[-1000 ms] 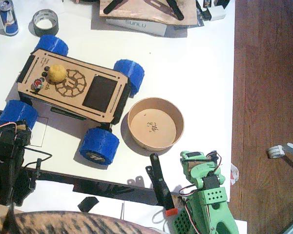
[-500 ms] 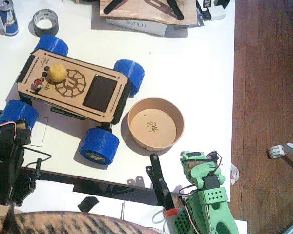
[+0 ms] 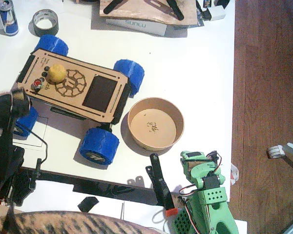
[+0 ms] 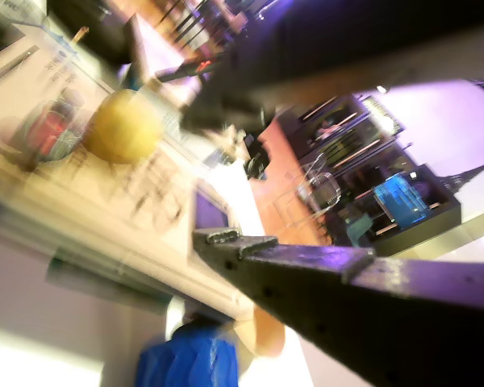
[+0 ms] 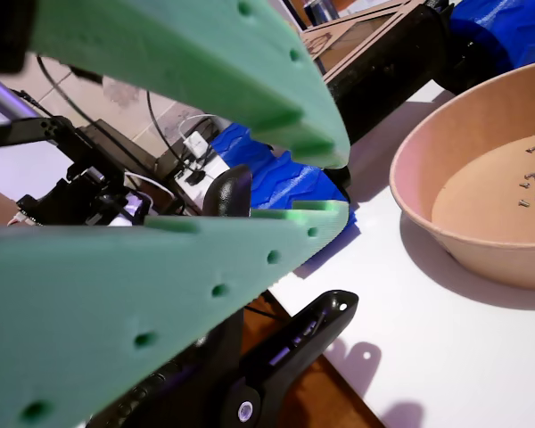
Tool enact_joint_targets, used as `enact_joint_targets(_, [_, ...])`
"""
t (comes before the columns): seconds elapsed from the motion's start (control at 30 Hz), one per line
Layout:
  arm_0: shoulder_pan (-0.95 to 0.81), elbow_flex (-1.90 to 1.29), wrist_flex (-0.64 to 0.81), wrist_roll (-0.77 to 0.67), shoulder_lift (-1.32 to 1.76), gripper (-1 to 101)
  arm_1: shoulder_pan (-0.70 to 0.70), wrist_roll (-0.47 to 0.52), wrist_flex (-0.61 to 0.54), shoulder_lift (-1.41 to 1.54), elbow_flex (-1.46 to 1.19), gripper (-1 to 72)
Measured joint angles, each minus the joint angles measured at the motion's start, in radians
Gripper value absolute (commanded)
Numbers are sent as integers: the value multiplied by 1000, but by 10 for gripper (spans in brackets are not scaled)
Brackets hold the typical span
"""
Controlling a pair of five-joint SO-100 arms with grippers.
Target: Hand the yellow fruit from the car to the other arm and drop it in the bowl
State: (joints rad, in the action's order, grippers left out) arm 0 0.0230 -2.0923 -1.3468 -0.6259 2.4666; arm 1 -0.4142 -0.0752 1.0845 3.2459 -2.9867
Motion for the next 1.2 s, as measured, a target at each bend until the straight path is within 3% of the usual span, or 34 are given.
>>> enact_joint_targets(0.5, [11,227,152,55,-508,268,0,0,0,0,0,2])
enact_joint_targets(1.2, [6,604,195,71,-963,348,0,0,0,0,0,2])
